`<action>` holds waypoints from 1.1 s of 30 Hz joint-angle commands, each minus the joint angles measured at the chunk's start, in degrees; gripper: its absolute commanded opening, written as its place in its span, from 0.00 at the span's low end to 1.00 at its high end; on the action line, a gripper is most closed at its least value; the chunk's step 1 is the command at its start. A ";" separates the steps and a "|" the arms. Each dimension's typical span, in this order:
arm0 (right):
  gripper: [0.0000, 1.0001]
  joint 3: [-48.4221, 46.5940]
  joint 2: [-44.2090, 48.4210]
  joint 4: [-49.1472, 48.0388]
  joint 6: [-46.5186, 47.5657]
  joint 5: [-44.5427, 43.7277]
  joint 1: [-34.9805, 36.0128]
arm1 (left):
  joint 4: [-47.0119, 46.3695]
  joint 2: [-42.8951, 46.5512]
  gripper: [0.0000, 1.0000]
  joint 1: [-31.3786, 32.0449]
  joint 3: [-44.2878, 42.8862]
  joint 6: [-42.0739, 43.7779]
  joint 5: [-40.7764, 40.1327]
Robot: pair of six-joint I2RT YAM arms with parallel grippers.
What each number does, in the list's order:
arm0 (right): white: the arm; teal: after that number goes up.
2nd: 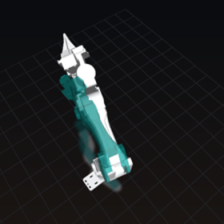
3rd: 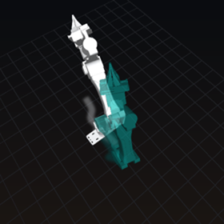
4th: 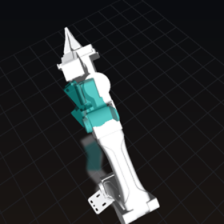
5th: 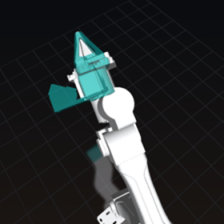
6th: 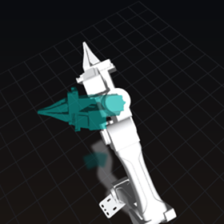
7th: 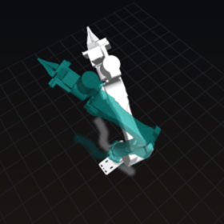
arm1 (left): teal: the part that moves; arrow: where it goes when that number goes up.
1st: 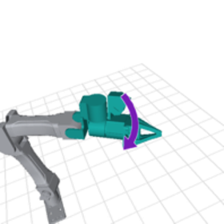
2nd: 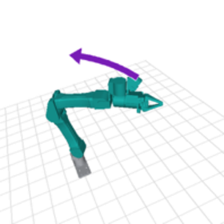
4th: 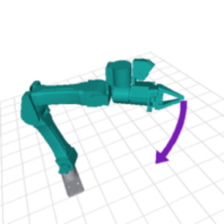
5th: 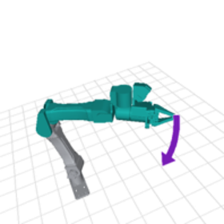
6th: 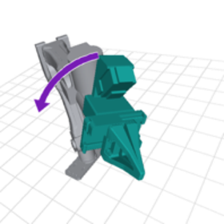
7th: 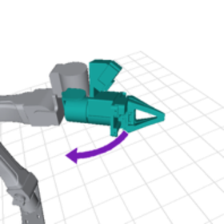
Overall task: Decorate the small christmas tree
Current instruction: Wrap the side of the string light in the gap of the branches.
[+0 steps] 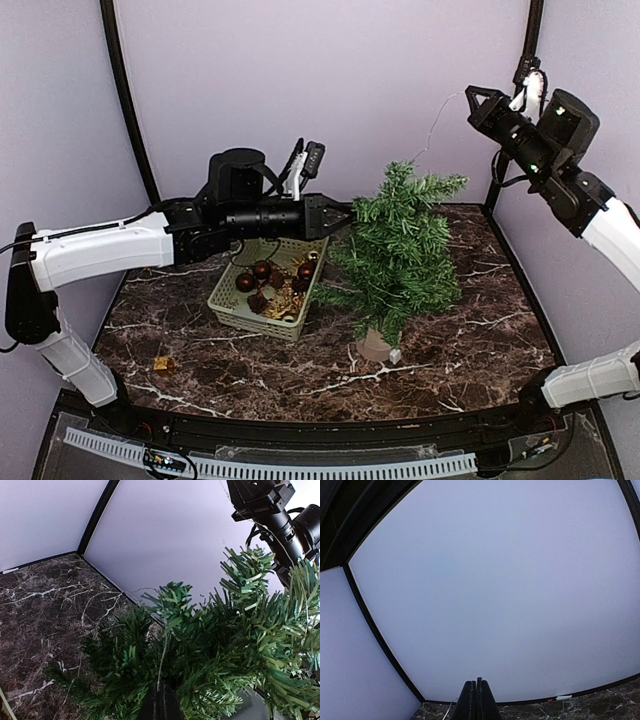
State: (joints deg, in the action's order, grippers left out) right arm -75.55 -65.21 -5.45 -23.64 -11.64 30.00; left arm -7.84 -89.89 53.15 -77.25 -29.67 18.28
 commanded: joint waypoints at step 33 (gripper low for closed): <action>0.00 3.71 -6.73 1.36 -2.22 -8.17 -5.82 | -9.79 -1.82 0.00 -2.17 1.89 -5.45 -1.61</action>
State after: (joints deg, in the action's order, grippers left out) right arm -72.55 -72.12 -5.72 -25.28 -17.17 25.08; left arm -18.28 -91.00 51.22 -73.01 -34.39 14.74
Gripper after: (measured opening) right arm 0.006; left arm 0.017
